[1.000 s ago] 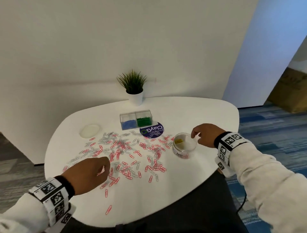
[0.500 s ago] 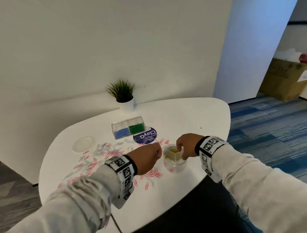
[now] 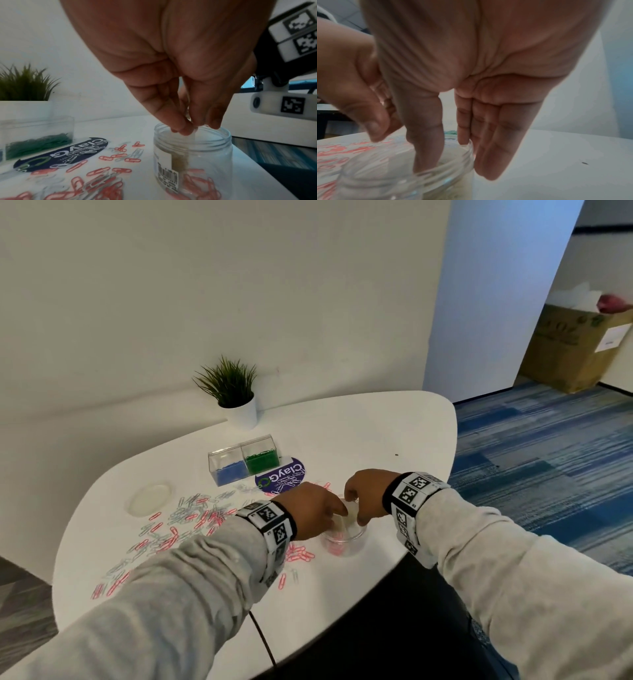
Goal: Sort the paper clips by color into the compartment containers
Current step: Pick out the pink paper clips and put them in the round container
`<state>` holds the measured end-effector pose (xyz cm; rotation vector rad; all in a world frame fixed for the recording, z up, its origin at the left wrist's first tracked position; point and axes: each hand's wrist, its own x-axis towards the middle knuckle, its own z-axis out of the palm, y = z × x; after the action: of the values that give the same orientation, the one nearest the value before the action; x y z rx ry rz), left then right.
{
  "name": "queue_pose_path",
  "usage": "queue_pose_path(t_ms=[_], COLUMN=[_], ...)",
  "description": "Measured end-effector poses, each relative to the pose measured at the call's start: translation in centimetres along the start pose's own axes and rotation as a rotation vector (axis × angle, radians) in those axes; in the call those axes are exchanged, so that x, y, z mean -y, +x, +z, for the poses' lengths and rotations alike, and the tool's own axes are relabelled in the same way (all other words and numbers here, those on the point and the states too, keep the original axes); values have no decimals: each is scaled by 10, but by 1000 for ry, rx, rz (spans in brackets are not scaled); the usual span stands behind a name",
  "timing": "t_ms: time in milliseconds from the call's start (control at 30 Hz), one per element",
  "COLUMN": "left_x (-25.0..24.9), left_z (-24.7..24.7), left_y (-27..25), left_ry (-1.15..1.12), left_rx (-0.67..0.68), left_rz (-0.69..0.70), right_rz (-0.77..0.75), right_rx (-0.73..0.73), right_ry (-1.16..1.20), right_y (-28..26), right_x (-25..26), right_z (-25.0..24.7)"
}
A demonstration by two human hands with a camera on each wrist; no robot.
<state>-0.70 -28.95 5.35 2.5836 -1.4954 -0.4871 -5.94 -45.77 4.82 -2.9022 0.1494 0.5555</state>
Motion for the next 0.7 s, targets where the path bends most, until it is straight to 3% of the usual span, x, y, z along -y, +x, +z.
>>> queue_pose_path(t_ms=[100, 167, 233, 333, 400, 500, 700], left_x=[17, 38, 66, 100, 109, 104, 97], left_z=[-8, -13, -13, 3, 20, 47, 67], left_y=[-25, -57, -99, -160, -190, -212, -209], left_ry=[-46, -11, 78, 105, 8, -49, 47], left_rx=[-121, -123, -18, 180, 291, 375, 196], left_rz=[-28, -87, -201, -424, -537, -566, -516], right_rz=[31, 41, -2, -191, -338, -443, -492], right_rx=[25, 4, -107, -255, -178, -19, -12], right_ry=[-62, -143, -191, -122, -71, -130, -245], right_y=[-3, -6, -9, -10, -8, -2, 8], right_x=[-3, 3, 19, 58, 89, 117, 119], right_z=[-4, -10, -13, -7, 9, 46, 81])
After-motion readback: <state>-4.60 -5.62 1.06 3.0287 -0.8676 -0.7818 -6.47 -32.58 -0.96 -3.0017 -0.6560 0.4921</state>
